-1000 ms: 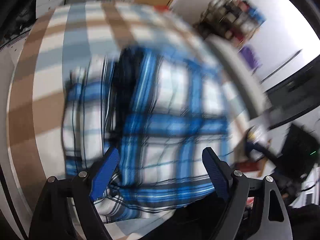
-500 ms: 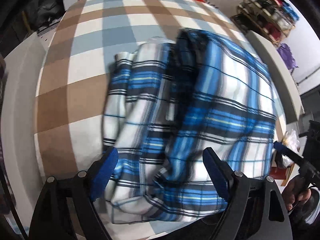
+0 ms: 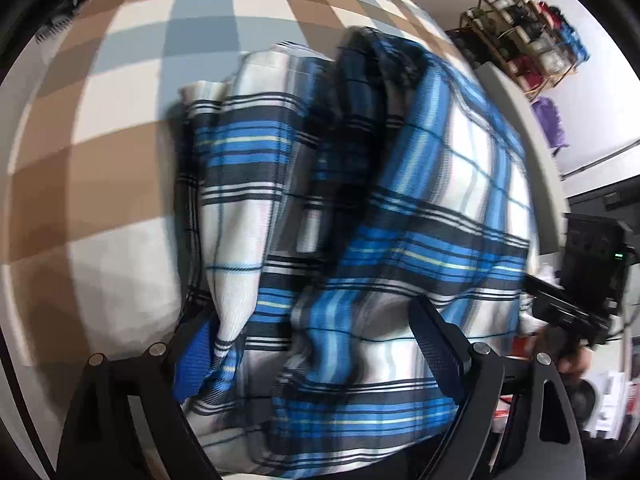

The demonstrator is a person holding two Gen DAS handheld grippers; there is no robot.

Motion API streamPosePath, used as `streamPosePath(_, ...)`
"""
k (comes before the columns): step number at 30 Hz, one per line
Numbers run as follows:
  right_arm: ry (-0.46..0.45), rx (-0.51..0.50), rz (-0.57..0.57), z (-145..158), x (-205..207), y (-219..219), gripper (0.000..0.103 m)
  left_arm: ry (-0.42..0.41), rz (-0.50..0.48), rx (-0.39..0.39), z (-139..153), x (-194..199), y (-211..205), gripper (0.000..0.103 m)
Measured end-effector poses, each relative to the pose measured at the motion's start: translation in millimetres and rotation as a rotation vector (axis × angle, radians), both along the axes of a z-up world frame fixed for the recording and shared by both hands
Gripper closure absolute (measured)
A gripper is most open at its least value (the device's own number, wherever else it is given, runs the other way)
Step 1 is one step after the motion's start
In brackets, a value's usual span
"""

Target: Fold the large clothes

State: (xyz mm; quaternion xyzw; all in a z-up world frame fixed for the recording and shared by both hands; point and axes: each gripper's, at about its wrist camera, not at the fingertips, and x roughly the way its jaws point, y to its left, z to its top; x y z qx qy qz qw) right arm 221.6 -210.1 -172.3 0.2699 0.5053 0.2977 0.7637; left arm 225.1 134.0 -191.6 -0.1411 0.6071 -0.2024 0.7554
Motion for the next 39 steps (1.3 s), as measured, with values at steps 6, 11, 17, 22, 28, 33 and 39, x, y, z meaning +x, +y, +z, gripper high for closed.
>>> streamPosePath(6,-0.013,-0.073,-0.021,-3.5,13.2,-26.6,0.05,-0.014,-0.074,0.023,3.9,-1.9,-28.3,0.017)
streamPosePath(11,-0.062,-0.224,-0.022,16.6,32.0,-47.1,0.052,-0.035,-0.123,-0.065,12.1,-5.1,-64.3,0.017)
streamPosePath(17,-0.01,-0.423,-0.021,26.8,63.4,-83.8,0.038,-0.032,-0.124,-0.107,21.3,-5.3,-75.6,0.017)
streamPosePath(22,-0.153,-0.497,-0.043,56.2,38.1,-88.5,0.033,-0.151,-0.11,-0.119,80.8,-24.2,-51.0,0.017)
streamPosePath(28,-0.325,-0.432,0.079,71.1,-7.8,-40.2,0.03,-0.257,-0.199,-0.211,131.0,3.6,-59.2,0.015)
streamPosePath(33,-0.175,-0.284,0.119,28.1,-8.1,-26.4,0.034,-0.139,-0.196,-0.113,95.6,43.0,-115.7,0.015)
streamPosePath(39,-0.092,-0.122,0.066,3.3,-4.4,-45.0,0.034,-0.053,-0.186,-0.06,55.8,60.3,-110.3,0.015)
